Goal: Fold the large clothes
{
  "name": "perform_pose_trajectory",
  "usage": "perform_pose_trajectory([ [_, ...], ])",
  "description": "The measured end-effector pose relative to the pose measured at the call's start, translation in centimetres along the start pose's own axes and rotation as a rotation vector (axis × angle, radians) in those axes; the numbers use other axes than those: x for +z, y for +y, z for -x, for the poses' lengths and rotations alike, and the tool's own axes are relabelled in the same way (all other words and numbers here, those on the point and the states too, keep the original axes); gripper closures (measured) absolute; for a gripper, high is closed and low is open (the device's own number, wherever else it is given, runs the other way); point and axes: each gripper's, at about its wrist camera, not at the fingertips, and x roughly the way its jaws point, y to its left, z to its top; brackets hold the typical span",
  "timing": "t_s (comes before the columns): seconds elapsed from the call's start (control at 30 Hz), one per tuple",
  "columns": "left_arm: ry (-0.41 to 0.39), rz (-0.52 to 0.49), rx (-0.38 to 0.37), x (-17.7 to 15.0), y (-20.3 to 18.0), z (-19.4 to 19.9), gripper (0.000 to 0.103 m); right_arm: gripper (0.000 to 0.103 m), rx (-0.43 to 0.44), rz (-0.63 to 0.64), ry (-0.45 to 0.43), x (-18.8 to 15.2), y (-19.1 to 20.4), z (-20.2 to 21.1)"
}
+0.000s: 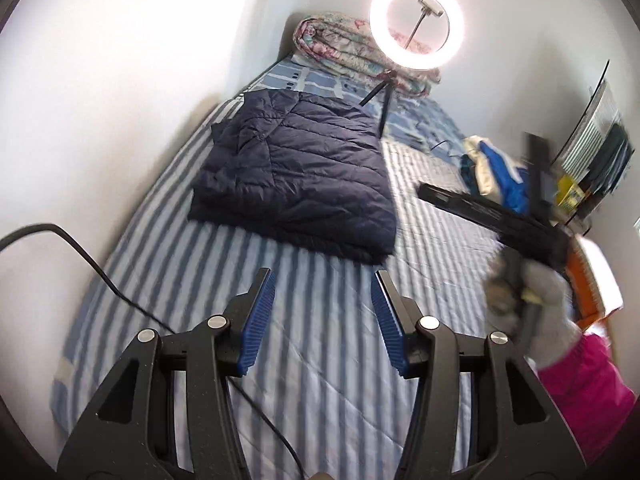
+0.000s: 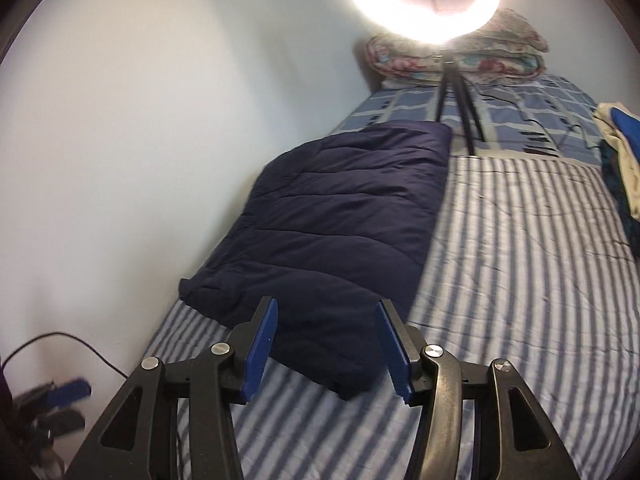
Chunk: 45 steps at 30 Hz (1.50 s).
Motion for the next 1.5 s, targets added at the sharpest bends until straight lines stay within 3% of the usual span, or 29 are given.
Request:
perform_pose_trajectory([
  [0.1,0.016,0.013,0.028,2.0,1.0,-2.5,0.050,0.046,-0.001,-0.025,0.000,-0.5,-1.5,0.6],
  [0.17,0.021,0.076,0.052,3.6,2.8,-4.5,0.044,0.042,-0.002,-0.036,0.010,-1.0,-2.1,0.3],
  [0.33,0.017,0.158,0.145,6.1,6.5,-9.2,0.044,0.037,0.025,-0.091,0.041,-2.2,-3.3,-1.5],
  [0.53,0.066,0.088,0.332,6.6,8.5,-14.5,0.044,0.036,0.069,-0.142,0.083,-3.0,-3.7,-3.9],
  [0.6,0.097,0.110,0.351,6.5,9.8,-16.1,0.044,0.034,0.086,-0.185,0.094,-3.0,-4.4,-5.0],
  [0.73,0.141,0.067,0.396,5.9,10.8,-18.7,0.030,0.032,0.130,-0.272,0.121,-3.6,-5.9,-7.1],
  [0.87,0.141,0.046,0.387,5.7,11.0,-19.6,0.030,0.032,0.159,-0.343,0.086,-4.5,-7.3,-6.8],
  [1.07,0.154,0.145,0.277,5.2,13.5,-19.8,0.027,0.032,0.208,-0.388,0.092,-4.6,-8.5,-7.4],
  [1.23,0.163,0.119,0.282,5.5,13.2,-19.8,0.027,0.034,0.282,-0.371,0.146,-5.0,-6.3,-10.1],
  [1.27,0.164,0.120,0.280,5.5,13.2,-19.8,0.028,0.037,0.286,-0.367,0.158,-5.1,-5.8,-10.6],
  [1.33,0.166,0.120,0.278,5.4,13.0,-19.6,0.028,0.056,0.289,-0.367,0.172,-5.3,-5.1,-11.1],
  [1.5,0.176,0.104,0.278,5.7,11.8,-19.9,0.033,0.071,0.227,-0.301,0.192,-4.7,-3.8,-10.5],
])
